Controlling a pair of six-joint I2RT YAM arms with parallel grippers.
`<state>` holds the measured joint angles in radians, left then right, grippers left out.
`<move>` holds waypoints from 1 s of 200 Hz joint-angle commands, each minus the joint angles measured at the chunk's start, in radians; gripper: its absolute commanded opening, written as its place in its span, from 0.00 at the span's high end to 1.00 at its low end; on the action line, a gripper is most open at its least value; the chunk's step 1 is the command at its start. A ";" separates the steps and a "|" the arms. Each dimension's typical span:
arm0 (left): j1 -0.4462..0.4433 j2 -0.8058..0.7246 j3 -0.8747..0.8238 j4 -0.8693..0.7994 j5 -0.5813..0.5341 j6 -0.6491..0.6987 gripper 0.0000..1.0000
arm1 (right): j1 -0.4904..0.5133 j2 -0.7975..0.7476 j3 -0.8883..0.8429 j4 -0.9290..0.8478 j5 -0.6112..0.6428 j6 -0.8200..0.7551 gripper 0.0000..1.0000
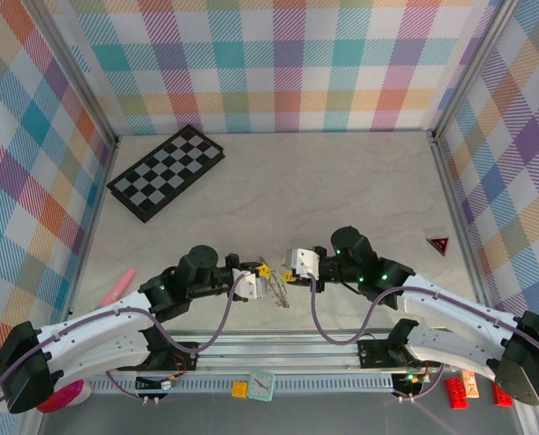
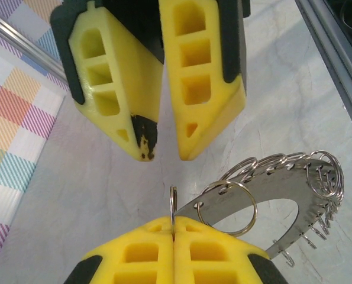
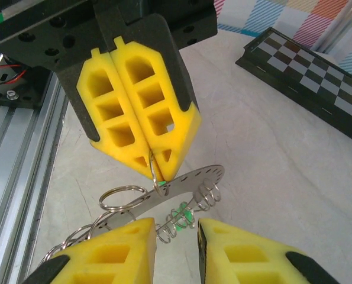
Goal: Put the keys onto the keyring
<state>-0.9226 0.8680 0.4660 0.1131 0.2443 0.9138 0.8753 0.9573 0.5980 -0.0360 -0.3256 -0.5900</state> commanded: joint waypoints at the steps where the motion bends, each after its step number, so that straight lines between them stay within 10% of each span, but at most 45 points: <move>1: -0.012 -0.018 -0.004 0.071 -0.001 0.035 1.00 | -0.006 -0.006 -0.004 0.046 -0.031 -0.034 0.74; 200: -0.012 -0.005 -0.001 0.084 0.070 -0.064 1.00 | 0.016 0.078 0.034 0.088 -0.098 -0.051 0.81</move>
<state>-0.9230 0.8684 0.4660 0.1352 0.2722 0.8772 0.8848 1.0271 0.5983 0.0231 -0.3805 -0.6266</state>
